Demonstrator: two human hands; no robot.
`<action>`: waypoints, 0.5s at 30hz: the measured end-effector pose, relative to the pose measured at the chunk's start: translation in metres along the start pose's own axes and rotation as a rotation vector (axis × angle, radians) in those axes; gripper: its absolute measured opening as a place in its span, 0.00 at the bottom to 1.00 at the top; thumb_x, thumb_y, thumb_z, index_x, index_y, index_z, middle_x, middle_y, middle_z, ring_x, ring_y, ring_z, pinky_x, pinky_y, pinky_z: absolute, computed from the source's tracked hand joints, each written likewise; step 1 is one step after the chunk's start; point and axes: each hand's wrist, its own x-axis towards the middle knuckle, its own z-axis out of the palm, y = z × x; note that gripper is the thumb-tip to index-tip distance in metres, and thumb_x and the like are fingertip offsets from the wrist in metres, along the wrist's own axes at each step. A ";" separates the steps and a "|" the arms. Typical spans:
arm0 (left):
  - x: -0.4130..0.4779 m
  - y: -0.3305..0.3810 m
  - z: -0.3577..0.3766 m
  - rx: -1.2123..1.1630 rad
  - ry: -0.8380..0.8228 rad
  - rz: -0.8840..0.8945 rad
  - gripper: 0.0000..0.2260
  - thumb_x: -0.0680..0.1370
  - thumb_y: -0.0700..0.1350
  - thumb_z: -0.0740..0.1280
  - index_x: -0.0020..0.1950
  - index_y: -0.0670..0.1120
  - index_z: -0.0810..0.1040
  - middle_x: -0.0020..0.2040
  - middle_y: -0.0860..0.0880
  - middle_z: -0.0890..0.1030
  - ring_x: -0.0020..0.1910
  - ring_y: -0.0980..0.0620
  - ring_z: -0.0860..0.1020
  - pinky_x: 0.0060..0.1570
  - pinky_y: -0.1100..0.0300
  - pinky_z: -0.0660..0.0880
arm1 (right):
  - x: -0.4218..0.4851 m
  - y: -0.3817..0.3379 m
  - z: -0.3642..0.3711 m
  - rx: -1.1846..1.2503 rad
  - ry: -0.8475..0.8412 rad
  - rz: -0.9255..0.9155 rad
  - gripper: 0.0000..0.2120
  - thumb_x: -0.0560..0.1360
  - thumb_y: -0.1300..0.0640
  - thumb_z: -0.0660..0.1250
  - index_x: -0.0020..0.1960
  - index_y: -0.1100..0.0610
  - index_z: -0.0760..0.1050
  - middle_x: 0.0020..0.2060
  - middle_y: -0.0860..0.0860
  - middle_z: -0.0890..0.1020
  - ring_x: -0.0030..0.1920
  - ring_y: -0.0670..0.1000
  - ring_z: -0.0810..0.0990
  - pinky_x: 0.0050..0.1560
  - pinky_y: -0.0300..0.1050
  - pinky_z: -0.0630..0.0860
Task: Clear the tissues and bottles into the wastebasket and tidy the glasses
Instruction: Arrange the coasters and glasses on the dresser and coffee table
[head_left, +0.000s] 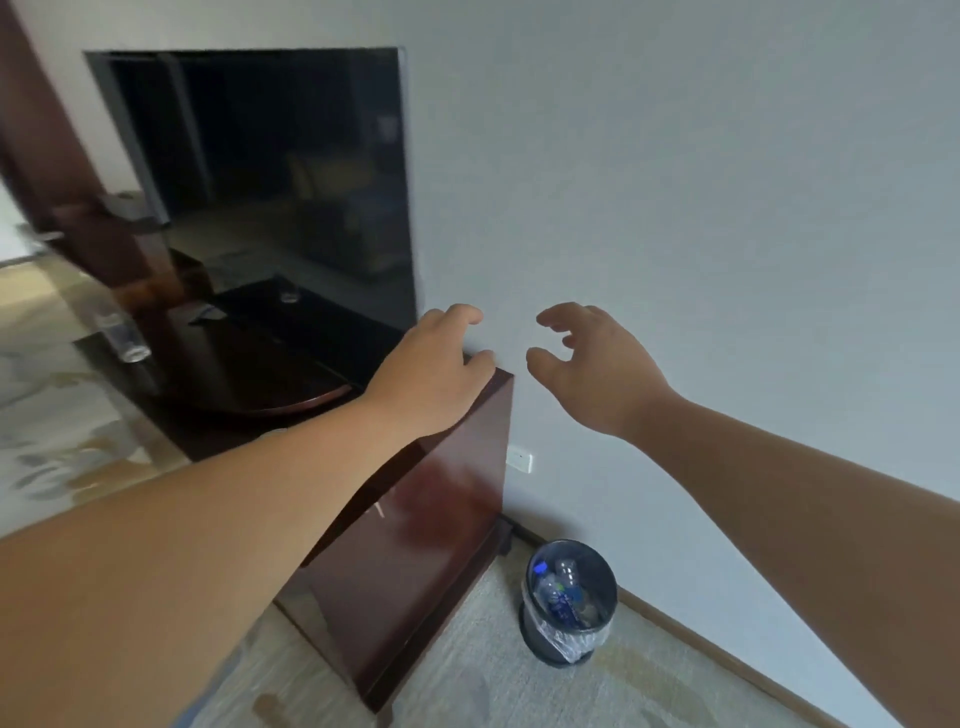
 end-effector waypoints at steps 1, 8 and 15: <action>-0.006 -0.002 -0.011 0.017 0.024 -0.018 0.21 0.80 0.50 0.61 0.72 0.49 0.65 0.68 0.48 0.69 0.63 0.50 0.72 0.57 0.60 0.67 | 0.000 -0.008 0.001 0.006 -0.012 -0.025 0.22 0.76 0.48 0.64 0.69 0.49 0.70 0.65 0.47 0.73 0.59 0.49 0.76 0.57 0.44 0.72; -0.053 -0.017 -0.063 0.112 0.171 -0.236 0.21 0.80 0.53 0.60 0.72 0.51 0.65 0.67 0.49 0.70 0.60 0.52 0.73 0.55 0.58 0.68 | -0.003 -0.051 0.013 0.058 -0.130 -0.223 0.22 0.77 0.48 0.63 0.70 0.49 0.69 0.66 0.49 0.72 0.61 0.51 0.76 0.57 0.42 0.70; -0.114 -0.028 -0.090 0.268 0.225 -0.401 0.21 0.79 0.53 0.59 0.71 0.51 0.65 0.66 0.48 0.71 0.56 0.51 0.76 0.56 0.53 0.73 | -0.013 -0.088 0.039 0.105 -0.251 -0.396 0.21 0.79 0.48 0.63 0.71 0.49 0.68 0.68 0.48 0.73 0.50 0.43 0.73 0.52 0.39 0.68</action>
